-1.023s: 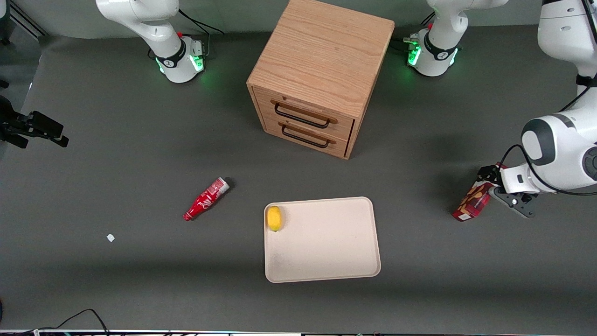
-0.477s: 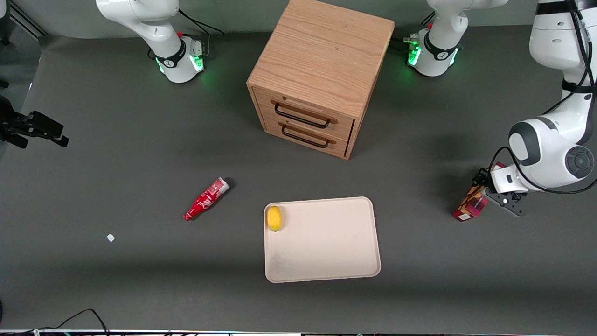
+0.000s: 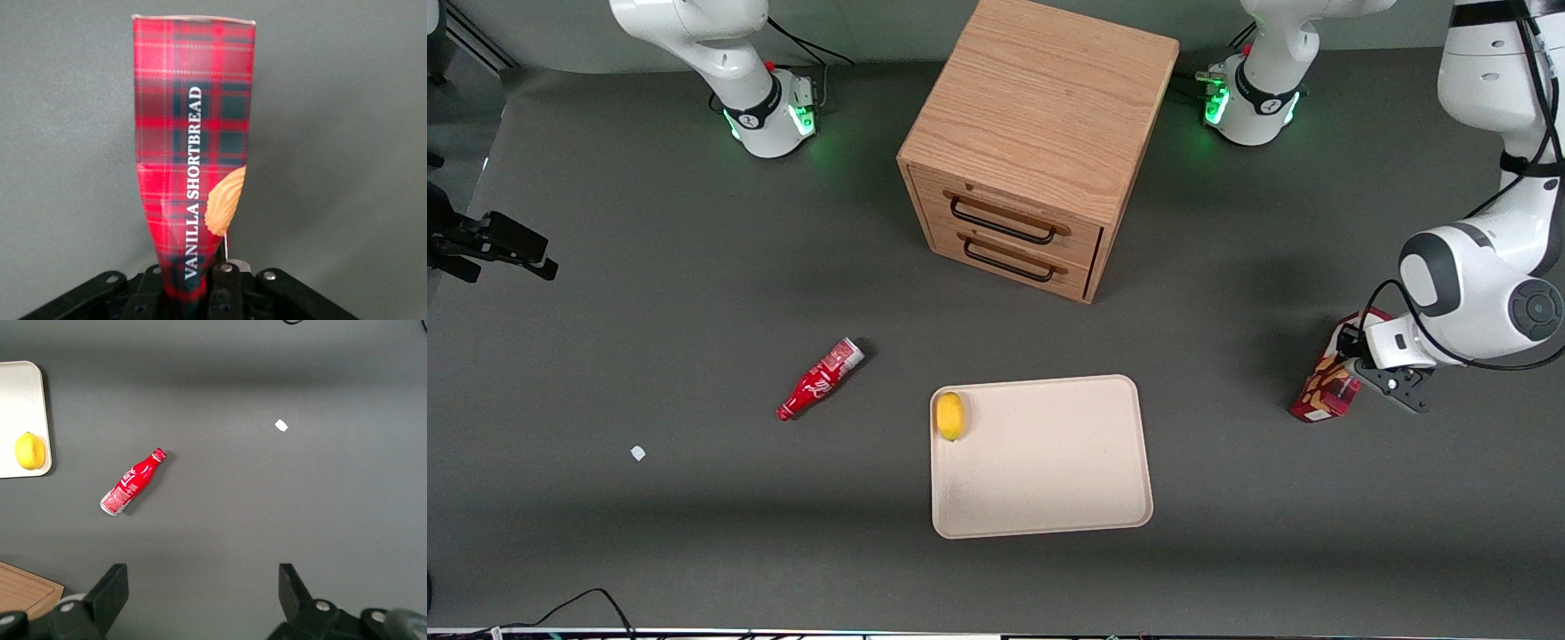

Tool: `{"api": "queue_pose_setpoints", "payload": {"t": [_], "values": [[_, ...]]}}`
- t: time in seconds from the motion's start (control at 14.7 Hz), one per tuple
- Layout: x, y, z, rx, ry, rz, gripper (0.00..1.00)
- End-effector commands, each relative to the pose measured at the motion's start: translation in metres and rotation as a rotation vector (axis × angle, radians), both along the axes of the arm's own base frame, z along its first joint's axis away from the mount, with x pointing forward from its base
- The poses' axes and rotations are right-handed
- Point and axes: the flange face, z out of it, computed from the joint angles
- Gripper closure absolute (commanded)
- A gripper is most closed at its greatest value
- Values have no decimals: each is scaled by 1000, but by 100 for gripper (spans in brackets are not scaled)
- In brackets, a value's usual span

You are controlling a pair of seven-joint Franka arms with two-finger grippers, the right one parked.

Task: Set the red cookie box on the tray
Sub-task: 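Close the left gripper on the cookie box end and lift it upright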

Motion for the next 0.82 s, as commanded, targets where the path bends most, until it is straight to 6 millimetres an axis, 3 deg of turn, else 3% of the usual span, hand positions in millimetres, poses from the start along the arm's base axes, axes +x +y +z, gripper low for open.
{"api": "queue_pose_setpoints", "payload": {"t": [0.0,0.14,0.41,0.61,0.75], "values": [[17,0,64,-53,26,-20,100],[25,9,107,-67,44,-9,100],[33,0,210,-68,111,103,100],[33,-21,281,-45,163,228,100],[32,-61,316,-23,181,325,100]]}}
